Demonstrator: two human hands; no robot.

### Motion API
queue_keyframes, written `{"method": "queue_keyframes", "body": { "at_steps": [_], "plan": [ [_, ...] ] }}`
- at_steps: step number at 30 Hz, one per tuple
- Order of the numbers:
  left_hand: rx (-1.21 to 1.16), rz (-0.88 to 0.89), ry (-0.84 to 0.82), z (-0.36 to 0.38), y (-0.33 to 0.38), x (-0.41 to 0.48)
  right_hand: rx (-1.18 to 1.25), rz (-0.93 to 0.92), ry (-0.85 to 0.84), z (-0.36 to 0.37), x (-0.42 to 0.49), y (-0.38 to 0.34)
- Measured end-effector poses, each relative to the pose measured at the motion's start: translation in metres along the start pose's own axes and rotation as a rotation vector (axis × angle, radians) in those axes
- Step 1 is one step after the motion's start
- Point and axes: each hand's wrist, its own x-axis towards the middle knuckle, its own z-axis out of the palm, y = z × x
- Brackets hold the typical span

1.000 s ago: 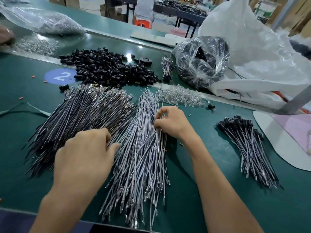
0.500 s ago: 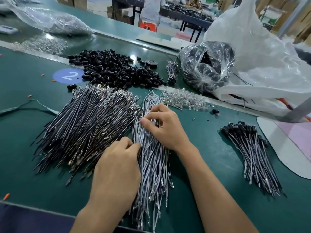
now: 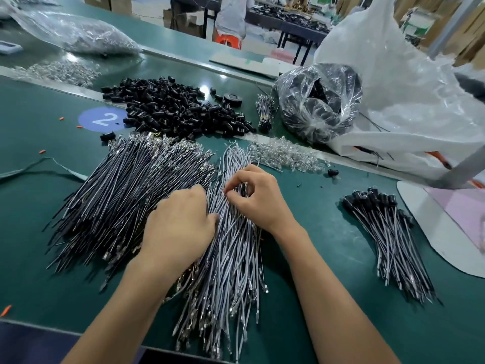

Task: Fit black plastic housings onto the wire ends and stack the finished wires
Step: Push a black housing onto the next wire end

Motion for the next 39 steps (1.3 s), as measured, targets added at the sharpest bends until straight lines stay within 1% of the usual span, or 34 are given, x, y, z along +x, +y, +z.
{"method": "queue_keyframes", "body": {
  "at_steps": [4, 7, 11, 15, 16, 19, 24, 30, 36, 39],
  "plan": [
    [-0.073, -0.042, -0.111, 0.004, 0.004, 0.013, 0.018, 0.004, -0.013, 0.000, 0.000, 0.001],
    [-0.172, -0.063, -0.121, 0.004, 0.003, 0.017, 0.033, 0.011, -0.020, -0.001, 0.000, 0.001],
    [-0.452, -0.126, -0.065, 0.003, -0.002, 0.020, 0.053, 0.018, -0.014, -0.002, 0.000, 0.002],
    [-0.891, -0.257, -0.151, 0.001, -0.015, 0.023, 0.070, 0.022, -0.009, -0.001, 0.000, 0.003],
    [-0.967, -0.270, -0.178, 0.001, -0.017, 0.023, 0.068, 0.022, -0.006, -0.001, 0.000, 0.003],
    [-1.091, -0.263, -0.217, -0.001, -0.019, 0.021, 0.064, 0.025, -0.005, 0.000, 0.000, 0.003],
    [-1.150, -0.218, -0.254, -0.004, -0.017, 0.022, 0.069, 0.037, -0.001, -0.002, 0.001, 0.000],
    [-1.104, -0.201, -0.261, -0.002, -0.012, 0.021, 0.324, 0.151, 0.057, -0.005, 0.002, -0.004],
    [-1.165, -0.199, -0.224, 0.000, -0.009, 0.021, 0.532, 0.250, 0.044, -0.008, 0.003, -0.005],
    [-1.200, -0.209, -0.192, 0.001, -0.011, 0.022, 0.530, 0.257, 0.043, -0.009, 0.003, -0.004]
  ]
}}
